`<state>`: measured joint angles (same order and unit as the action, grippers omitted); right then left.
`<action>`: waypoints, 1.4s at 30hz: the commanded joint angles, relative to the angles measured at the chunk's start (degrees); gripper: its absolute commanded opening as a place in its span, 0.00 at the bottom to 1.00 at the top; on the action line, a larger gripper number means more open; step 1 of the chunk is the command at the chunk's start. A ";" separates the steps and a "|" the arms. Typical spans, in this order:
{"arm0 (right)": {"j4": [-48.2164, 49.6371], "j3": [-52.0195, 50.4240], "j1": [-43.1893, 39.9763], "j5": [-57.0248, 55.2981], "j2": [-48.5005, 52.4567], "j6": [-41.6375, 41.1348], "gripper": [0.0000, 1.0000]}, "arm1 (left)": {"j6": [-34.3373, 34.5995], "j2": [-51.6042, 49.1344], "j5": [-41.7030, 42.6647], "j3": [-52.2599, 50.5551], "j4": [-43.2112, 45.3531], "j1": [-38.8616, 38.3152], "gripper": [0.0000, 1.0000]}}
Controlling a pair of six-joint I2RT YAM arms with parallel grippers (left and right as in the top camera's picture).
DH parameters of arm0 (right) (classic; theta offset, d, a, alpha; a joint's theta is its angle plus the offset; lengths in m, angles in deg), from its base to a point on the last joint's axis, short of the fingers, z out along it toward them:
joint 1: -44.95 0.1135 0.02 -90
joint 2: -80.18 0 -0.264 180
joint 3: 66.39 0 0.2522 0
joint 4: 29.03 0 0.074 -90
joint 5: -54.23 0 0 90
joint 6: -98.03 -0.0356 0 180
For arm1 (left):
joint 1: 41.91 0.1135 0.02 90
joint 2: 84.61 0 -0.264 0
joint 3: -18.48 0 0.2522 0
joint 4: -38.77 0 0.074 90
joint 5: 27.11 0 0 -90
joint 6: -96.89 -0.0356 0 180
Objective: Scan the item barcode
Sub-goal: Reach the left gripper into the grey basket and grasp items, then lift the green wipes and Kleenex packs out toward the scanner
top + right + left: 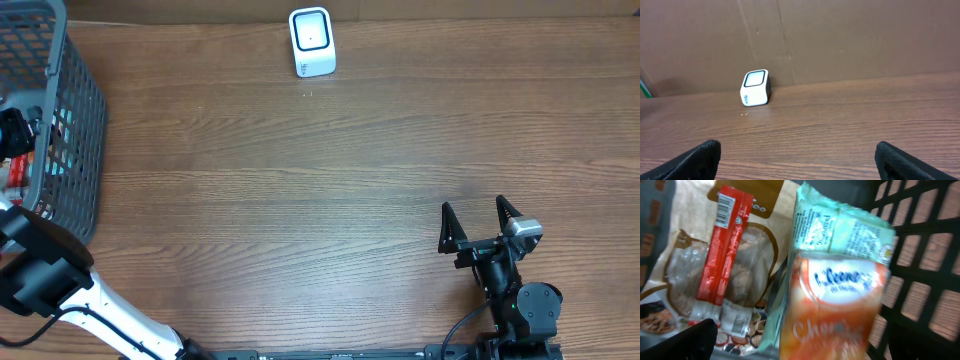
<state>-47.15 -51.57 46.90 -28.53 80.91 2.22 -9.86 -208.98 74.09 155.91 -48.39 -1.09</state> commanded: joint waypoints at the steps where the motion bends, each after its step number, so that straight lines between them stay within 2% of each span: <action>1: 0.17 -0.61 -0.07 -0.09 -0.52 -0.13 1.00 | -1.31 -2.03 0.87 0.20 0.63 -0.81 1.00; 20: 0.17 -0.61 -0.07 -0.09 -0.52 -0.13 1.00 | -1.07 -9.88 0.22 0.17 1.73 -2.27 0.99; 21: 0.17 -0.61 -0.07 -0.07 -0.52 -0.13 1.00 | -1.05 -9.90 0.22 0.17 1.86 -2.27 0.96; 23: 0.17 -0.61 -0.07 -0.09 -0.50 -0.13 1.00 | -1.05 -9.90 0.22 0.17 2.16 -2.27 0.80; 24: 0.17 -0.61 -0.07 -0.07 -0.52 -0.13 1.00 | -1.05 -9.88 0.22 0.20 2.27 -2.27 0.76; 28: 0.17 -0.61 -0.07 -0.09 -0.50 -0.13 1.00 | -1.01 -9.88 0.24 0.20 2.08 -2.21 0.66; 35: 0.17 -0.61 -0.07 -0.09 -0.52 -0.13 1.00 | 1.20 -7.69 0.20 3.15 0.31 -2.21 0.57; 42: 0.17 -0.61 -0.07 -0.07 -0.52 -0.13 1.00 | 5.77 0.52 -0.24 6.16 1.33 -2.19 0.54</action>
<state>-47.15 -51.57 46.90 -28.53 80.91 2.20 -7.89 -216.59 73.81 158.27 -47.72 -2.95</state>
